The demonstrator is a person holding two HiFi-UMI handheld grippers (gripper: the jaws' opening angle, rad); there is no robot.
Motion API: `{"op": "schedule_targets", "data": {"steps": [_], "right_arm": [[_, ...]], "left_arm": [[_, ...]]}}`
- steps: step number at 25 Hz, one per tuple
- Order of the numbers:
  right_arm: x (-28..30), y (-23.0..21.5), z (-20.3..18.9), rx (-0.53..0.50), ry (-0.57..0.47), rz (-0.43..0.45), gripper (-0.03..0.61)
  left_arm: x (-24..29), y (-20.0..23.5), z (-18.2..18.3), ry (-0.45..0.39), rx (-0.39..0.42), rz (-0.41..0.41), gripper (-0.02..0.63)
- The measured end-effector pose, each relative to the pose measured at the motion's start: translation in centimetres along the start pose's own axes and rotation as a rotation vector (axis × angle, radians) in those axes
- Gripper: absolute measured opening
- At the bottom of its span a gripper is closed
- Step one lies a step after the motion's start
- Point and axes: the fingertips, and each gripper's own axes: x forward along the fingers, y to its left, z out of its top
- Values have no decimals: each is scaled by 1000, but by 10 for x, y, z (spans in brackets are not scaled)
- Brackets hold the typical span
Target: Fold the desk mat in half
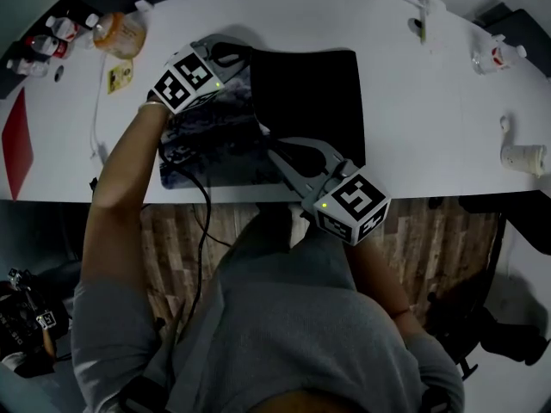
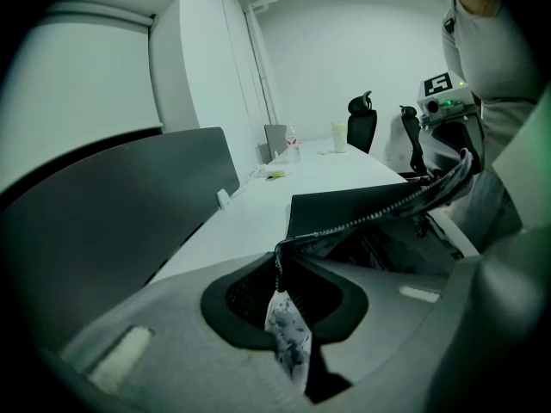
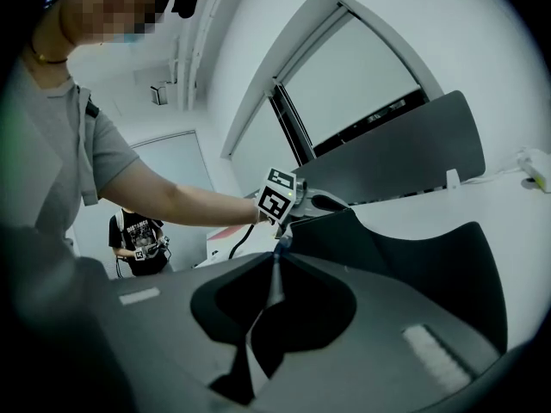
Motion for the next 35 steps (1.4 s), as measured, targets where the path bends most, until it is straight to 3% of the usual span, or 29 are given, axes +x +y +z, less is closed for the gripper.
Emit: {"op": "schedule_targets", "data": {"steps": [15,35], "right_arm": [[70,36,-9,-5,47,101,28],[141,81,-20,-59,104,224,28]], "left_arm": [[-49,19,-64,58,-1,72,37],[-101,36,-119,98,-32,135,37]]}}
